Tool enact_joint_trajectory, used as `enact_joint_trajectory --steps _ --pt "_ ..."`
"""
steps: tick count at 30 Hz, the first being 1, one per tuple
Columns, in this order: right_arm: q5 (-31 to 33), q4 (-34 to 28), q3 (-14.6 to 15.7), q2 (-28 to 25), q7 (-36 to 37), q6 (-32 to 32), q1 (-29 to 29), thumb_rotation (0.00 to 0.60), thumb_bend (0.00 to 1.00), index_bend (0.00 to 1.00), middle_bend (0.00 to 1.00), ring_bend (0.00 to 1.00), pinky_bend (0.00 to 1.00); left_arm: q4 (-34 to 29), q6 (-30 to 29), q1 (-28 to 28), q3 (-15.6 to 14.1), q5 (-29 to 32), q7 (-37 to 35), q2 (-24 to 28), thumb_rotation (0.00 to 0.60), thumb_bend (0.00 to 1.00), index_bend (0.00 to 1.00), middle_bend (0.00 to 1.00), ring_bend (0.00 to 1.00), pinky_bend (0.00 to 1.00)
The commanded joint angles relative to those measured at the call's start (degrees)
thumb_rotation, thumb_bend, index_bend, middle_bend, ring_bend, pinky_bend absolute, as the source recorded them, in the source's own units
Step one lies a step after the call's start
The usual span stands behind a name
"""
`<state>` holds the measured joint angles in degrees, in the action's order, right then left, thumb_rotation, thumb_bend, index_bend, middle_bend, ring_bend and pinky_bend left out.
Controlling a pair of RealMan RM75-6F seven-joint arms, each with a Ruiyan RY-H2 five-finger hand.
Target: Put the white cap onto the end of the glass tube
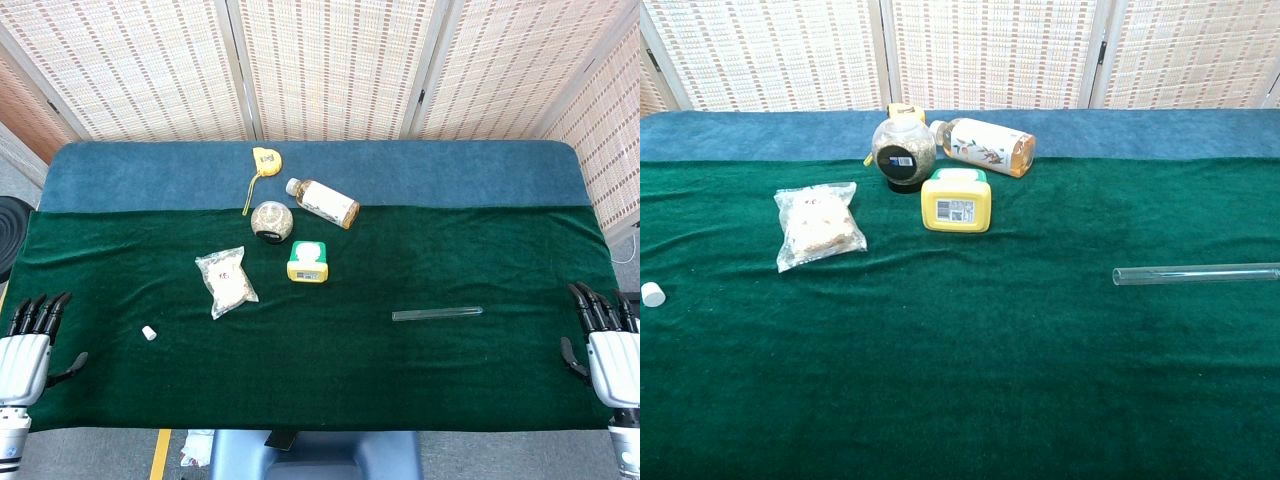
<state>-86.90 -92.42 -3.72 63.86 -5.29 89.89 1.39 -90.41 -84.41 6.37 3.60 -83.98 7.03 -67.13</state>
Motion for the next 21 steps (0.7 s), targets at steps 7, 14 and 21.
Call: enact_joint_trajectory --steps 7,14,21 --pt "-0.4 0.3 0.1 0.2 0.4 0.2 -0.3 0.6 0.52 0.06 0.13 0.16 0.0 0.2 -0.4 -0.1 -0.1 -0.3 -0.1 -0.3 0.6 0.3 0.07 0.13 0.09 0.0" --pt "-0.8 0.4 0.4 0.1 1.2 0.5 -0.6 0.6 0.52 0.06 0.13 0.17 0.0 0.6 -0.6 0.0 -0.1 -0.8 -0.7 -0.2 0.6 0.3 0.07 0.13 0.1 0.0" --pt "-1.0 0.3 0.4 0.1 1.5 0.6 -0.7 0.6 0.52 0.06 0.13 0.17 0.0 1.1 -0.3 0.5 0.1 -1.1 -1.3 -0.4 0.6 0.3 0.1 0.19 0.15 0.0"
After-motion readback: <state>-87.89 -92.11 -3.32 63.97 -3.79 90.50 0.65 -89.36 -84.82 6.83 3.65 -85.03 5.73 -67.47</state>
